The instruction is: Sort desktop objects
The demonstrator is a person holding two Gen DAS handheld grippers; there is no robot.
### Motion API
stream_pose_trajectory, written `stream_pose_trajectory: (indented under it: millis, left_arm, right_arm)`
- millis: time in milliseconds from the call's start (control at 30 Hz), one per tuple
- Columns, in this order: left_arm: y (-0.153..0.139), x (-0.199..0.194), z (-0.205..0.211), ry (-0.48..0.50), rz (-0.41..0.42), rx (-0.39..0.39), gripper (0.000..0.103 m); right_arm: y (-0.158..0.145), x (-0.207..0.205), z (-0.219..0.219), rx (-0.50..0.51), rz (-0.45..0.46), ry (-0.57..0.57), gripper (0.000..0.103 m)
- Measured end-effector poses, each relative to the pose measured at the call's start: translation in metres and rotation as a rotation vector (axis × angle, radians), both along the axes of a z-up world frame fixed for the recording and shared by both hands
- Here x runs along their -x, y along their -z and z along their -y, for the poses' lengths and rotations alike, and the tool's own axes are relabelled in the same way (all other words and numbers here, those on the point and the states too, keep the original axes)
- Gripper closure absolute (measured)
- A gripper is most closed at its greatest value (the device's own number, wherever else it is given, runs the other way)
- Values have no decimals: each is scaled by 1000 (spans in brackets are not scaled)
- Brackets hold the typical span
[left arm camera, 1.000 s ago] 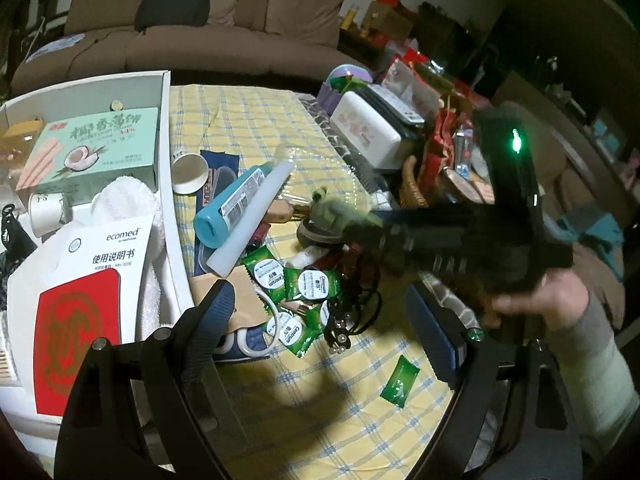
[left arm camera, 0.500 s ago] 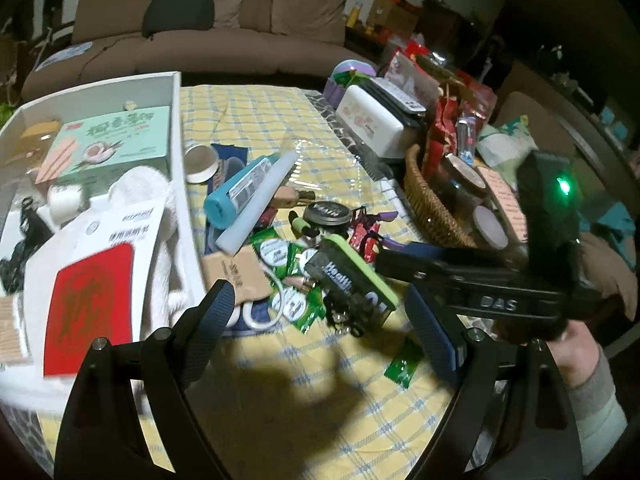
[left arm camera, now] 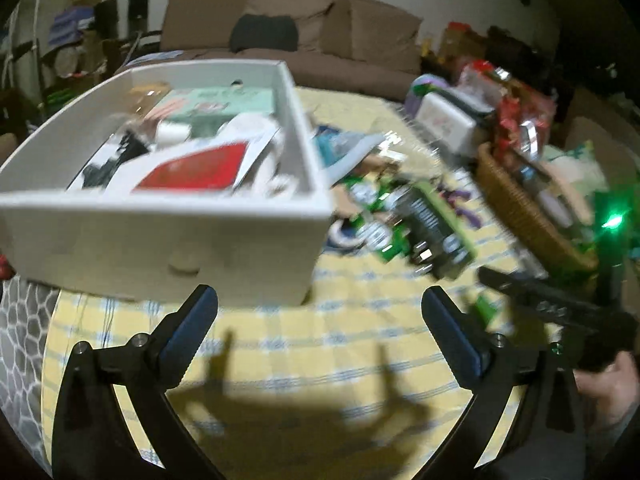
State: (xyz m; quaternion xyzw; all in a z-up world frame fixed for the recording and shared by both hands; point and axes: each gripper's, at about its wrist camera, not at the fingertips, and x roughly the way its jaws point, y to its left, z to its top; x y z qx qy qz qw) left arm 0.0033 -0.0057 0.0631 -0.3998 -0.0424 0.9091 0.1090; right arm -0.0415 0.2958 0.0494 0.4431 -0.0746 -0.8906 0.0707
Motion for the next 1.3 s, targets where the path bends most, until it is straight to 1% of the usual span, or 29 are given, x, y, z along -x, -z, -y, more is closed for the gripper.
stream_pose_trajectory:
  millis: [67, 167, 233, 300, 367, 433, 500, 533, 600, 1300]
  left_arm:
    - [13, 2, -1, -13, 20, 19, 1]
    - [29, 0, -9, -23, 35, 43, 1]
    - [37, 2, -15, -33, 55, 41, 0]
    - [48, 8, -22, -83, 97, 74, 0]
    - [60, 13, -28, -104, 136, 86, 0]
    - [62, 14, -39, -104, 130, 153, 0]
    - [63, 14, -46, -93, 131, 185, 0]
    - [63, 13, -46, -94, 131, 185, 0]
    - [63, 13, -44, -95, 137, 169, 0]
    - [63, 15, -43, -93, 137, 173, 0]
  right_arm:
    - [4, -1, 1, -49, -15, 8, 13]
    - [15, -1, -2, -49, -4, 14, 13]
    - [17, 0, -2, -56, -11, 11, 11]
    - [18, 1, 1, -64, -17, 6, 5]
    - [23, 2, 4, -56, -11, 1, 0]
    - [26, 1, 12, -113, -17, -1, 0]
    - [29, 2, 22, -189, 0, -16, 0]
    - [30, 2, 24, -207, 1, -18, 0]
    - [30, 1, 23, -200, 2, -17, 0]
    - [31, 1, 23, -208, 3, -17, 0]
